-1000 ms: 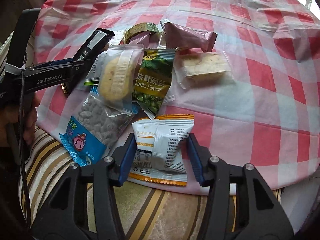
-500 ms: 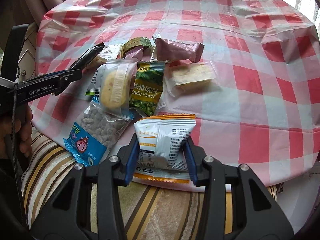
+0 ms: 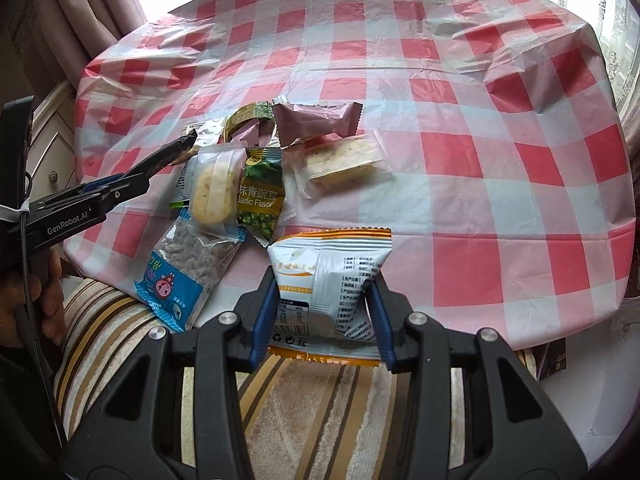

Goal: Organize snacks
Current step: 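Carry both packets into the white box and open both tools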

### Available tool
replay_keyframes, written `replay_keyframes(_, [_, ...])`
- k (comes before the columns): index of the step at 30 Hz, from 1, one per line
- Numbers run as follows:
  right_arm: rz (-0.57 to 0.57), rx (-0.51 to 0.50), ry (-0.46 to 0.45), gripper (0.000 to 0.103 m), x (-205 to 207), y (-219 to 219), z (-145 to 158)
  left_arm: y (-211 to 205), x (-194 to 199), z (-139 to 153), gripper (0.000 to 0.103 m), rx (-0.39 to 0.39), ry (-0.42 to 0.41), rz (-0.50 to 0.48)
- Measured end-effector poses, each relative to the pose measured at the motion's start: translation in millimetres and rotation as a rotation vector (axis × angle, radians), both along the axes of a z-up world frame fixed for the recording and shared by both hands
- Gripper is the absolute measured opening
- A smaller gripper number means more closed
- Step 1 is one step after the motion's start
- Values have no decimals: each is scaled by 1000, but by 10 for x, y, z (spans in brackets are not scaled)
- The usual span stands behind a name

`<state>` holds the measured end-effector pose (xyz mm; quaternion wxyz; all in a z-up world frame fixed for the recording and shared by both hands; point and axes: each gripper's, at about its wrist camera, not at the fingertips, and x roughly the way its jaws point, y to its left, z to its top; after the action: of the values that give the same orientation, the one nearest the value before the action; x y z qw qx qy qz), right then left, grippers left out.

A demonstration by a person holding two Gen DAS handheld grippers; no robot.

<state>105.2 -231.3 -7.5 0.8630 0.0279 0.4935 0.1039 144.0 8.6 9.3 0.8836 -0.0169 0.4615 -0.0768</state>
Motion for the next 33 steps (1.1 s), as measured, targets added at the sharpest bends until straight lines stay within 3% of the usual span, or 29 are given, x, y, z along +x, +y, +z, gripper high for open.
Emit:
replay_keyframes(16, [-104,35,-36,47,-217,-548,115,-626,-234,297,48,-1,-48,-118])
replay_keyframes(33, [-374,34,-34,46,-729,-1867,41,-2229,-507,469,48,18,-67,-466])
